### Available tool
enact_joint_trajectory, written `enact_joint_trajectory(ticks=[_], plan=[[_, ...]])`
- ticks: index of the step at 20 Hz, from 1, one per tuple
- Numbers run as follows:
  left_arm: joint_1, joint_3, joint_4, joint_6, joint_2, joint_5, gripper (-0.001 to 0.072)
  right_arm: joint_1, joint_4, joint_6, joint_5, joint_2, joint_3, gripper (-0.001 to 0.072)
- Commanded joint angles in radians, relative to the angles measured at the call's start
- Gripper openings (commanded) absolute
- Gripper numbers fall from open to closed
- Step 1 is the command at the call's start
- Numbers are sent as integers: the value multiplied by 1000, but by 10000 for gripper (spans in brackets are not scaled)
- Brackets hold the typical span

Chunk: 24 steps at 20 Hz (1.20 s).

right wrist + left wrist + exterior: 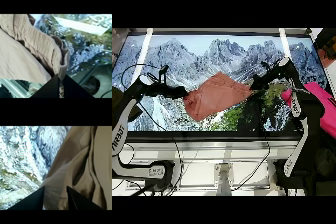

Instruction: Fold the clothes and pants, and hang the long-sleeved shirts on hangers.

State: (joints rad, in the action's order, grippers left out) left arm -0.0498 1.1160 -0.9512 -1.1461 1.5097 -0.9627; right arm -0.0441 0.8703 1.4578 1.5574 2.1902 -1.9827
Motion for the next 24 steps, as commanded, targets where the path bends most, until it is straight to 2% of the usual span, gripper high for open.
enact_joint_trajectory(ticks=[1,4,5,7,10,12,14,18,23,24], plan=[[45,0,-109,13,1,-7,349,1,-3,0,6,0,-1,20],[55,0,-138,9,0,-24,337,1,-2,0,21,0,-1,20],[55,0,-138,9,0,-28,248,1,-2,1,21,0,-1,20],[55,2,-137,9,0,-26,5,1,-2,18,19,0,-1,18],[55,43,-138,-18,0,-14,7,-4,-2,33,10,-5,-1,14],[57,122,-137,-125,0,58,6,-10,-2,33,13,-16,0,13],[74,223,-138,-182,5,155,5,-12,1,34,59,-26,0,14],[126,414,-138,-217,100,185,5,34,20,80,248,-27,0,15],[140,572,-141,-247,269,203,5,143,25,131,285,-28,0,19],[137,599,-141,-266,295,212,5,169,36,132,284,-28,0,39]])
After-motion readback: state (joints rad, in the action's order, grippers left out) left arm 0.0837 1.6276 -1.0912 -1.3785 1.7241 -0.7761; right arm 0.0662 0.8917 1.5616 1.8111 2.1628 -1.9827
